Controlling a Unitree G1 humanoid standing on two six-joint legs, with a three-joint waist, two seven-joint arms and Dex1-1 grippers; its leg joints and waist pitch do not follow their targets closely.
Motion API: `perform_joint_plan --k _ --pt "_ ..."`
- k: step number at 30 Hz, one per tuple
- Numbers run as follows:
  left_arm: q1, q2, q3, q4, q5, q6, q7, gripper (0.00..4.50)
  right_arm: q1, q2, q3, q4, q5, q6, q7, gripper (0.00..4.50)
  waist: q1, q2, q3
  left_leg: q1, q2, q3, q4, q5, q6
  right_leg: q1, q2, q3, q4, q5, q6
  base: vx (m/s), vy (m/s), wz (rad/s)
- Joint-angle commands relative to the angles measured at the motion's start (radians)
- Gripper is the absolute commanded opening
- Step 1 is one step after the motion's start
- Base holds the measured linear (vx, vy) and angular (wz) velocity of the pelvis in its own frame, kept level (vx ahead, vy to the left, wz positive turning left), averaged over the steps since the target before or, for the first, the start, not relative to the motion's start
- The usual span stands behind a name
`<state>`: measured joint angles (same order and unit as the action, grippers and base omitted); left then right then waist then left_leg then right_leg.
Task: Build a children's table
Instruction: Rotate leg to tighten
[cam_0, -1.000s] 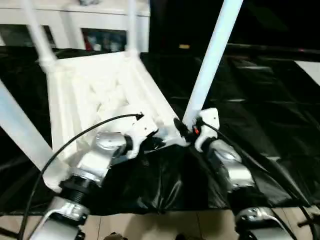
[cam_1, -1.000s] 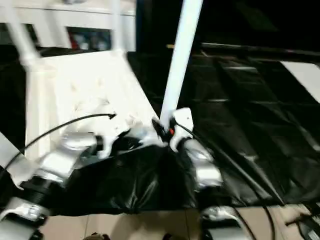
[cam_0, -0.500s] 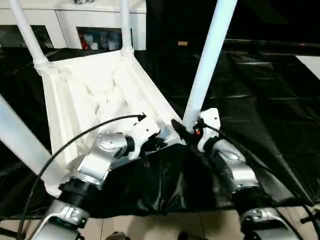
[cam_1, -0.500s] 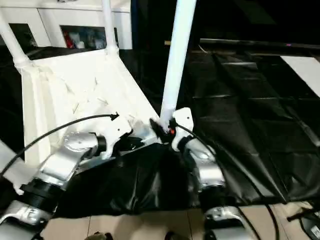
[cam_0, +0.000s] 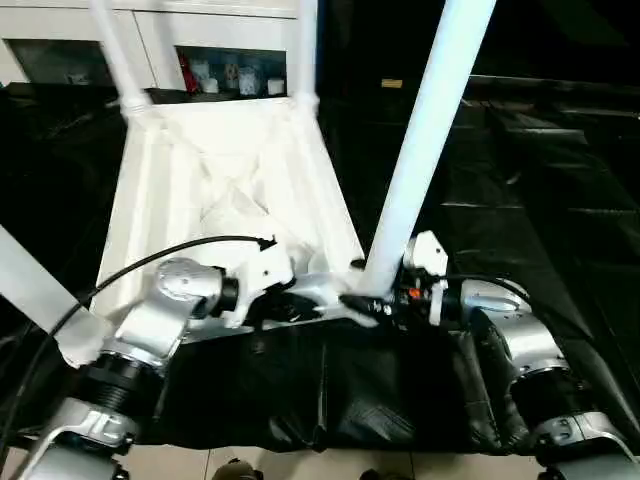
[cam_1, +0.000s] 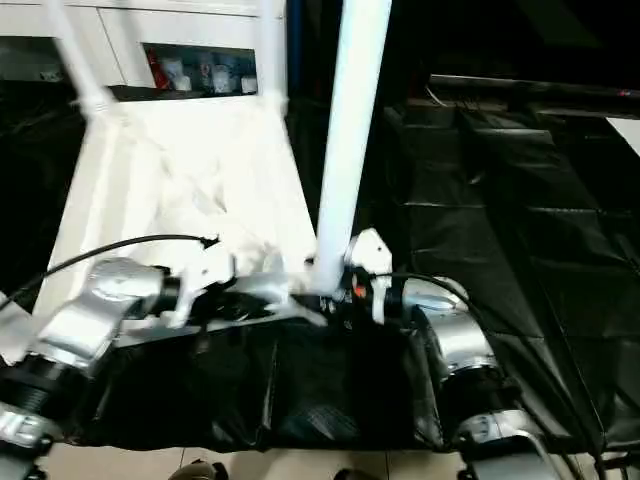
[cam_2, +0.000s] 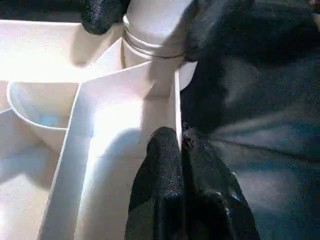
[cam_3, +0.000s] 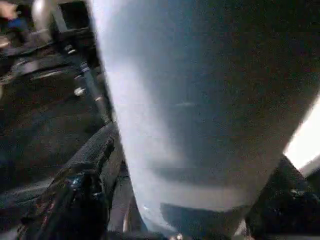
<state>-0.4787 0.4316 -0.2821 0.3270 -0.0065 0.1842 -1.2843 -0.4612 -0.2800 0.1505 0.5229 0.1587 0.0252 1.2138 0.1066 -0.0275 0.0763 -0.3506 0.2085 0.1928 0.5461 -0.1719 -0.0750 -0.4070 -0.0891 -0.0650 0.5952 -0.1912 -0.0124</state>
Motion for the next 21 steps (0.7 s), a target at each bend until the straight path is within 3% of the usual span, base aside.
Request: perform_joint_plan --k 1,2,3,5,14,19,21 --pt "-0.005 -0.012 -0.069 0.009 -0.016 -0.025 -0.063 0.0 0.025 0.004 0.072 -0.009 -0.007 0.036 0.075 2.92 0.0 -0.003 -0.054 0.006 0.028 -0.001 -0.049 -0.17 0.088 0.047 -0.049 0.043 -0.055 -0.113 -0.251 0.0 0.0 0.0" --pt "-0.009 -0.008 -0.07 0.014 -0.017 -0.029 -0.07 0.0 0.026 0.001 0.076 -0.013 -0.001 0.047 0.094 2.79 0.002 -0.009 -0.051 0.005 0.029 -0.001 -0.052 -0.19 0.077 0.046 -0.05 0.044 -0.057 -0.159 -0.239 0.0 0.0 0.0" --pt "-0.009 -0.008 -0.07 0.014 -0.017 -0.029 -0.07 0.0 0.026 0.001 0.076 -0.013 -0.001 0.047 0.094 2.68 0.004 -0.006 -0.05 0.007 0.031 -0.001 -0.054 -0.209 0.066 0.043 -0.052 0.045 -0.061 -0.196 -0.228 0.0 0.0 0.0" --pt "-0.015 -0.002 -0.069 0.025 -0.02 -0.039 -0.09 0.0 0.026 -0.006 0.089 -0.02 0.006 0.058 0.126 2.56 0.005 -0.012 -0.05 0.009 0.03 0.0 -0.053 -0.214 0.06 0.041 -0.053 0.046 -0.063 -0.214 -0.219 0.0 0.0 0.0" --pt "-0.03 0.002 -0.063 0.051 -0.014 -0.044 -0.094 0.0 0.043 0.006 0.103 -0.054 0.036 0.116 0.151 2.38 0.007 -0.015 -0.052 0.003 0.028 -0.001 -0.051 -0.17 0.06 0.044 -0.053 0.048 -0.055 -0.163 -0.217 0.0 0.0 0.0" --pt "-0.043 -0.025 -0.042 0.082 0.013 -0.016 -0.001 0.0 0.048 0.065 0.041 -0.023 0.031 0.116 -0.009 2.38 0.007 -0.016 -0.047 0.002 0.026 -0.002 -0.055 -0.196 0.048 0.042 -0.054 0.048 -0.062 -0.223 -0.203 0.0 0.0 0.0" --pt "-0.048 -0.042 -0.032 0.082 0.029 0.014 0.061 0.0 0.045 0.099 0.008 0.008 0.012 0.089 -0.124 2.38 0.001 -0.013 -0.043 0.009 0.029 -0.007 -0.063 -0.261 0.012 0.035 -0.06 0.051 -0.074 -0.326 -0.183 0.0 0.0 0.0"
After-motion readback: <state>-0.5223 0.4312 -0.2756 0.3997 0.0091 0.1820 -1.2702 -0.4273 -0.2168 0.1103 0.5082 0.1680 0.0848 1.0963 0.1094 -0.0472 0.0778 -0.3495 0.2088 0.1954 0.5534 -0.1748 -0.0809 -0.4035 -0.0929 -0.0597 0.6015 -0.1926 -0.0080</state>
